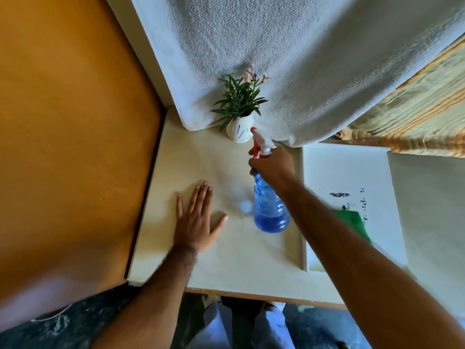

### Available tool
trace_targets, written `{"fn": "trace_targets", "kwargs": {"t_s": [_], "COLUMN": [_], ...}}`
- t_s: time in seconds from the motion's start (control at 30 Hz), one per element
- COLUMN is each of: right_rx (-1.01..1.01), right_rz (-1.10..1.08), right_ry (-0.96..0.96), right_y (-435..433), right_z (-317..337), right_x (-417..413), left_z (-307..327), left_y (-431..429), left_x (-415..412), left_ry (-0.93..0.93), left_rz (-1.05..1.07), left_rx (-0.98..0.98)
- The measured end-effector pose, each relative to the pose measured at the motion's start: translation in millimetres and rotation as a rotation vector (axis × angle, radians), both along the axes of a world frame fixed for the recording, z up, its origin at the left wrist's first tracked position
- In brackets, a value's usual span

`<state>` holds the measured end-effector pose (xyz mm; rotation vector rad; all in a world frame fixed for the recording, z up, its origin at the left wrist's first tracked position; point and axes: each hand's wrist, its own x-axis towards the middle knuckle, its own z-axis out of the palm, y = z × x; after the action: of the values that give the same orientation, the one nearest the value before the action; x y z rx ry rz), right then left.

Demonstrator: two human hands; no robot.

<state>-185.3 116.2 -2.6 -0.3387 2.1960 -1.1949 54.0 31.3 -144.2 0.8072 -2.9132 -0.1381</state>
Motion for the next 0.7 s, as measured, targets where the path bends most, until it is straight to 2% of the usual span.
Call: {"fn": "trace_targets", "kwargs": {"t_s": [0.33, 0.7], "right_rx": [0.245, 0.295], "right_rz": [-0.007, -0.036], "right_ry": [0.086, 0.154], "right_y": [-30, -29], "right_z": [-10, -14], "right_x": [1, -5], "left_z": [-4, 0], "left_y": [-2, -2], "left_x": [1, 0], "left_ry": [-0.012, -0.04], "left_rz": [0.001, 0.015], "left_rx": [0.01, 0.044]}}
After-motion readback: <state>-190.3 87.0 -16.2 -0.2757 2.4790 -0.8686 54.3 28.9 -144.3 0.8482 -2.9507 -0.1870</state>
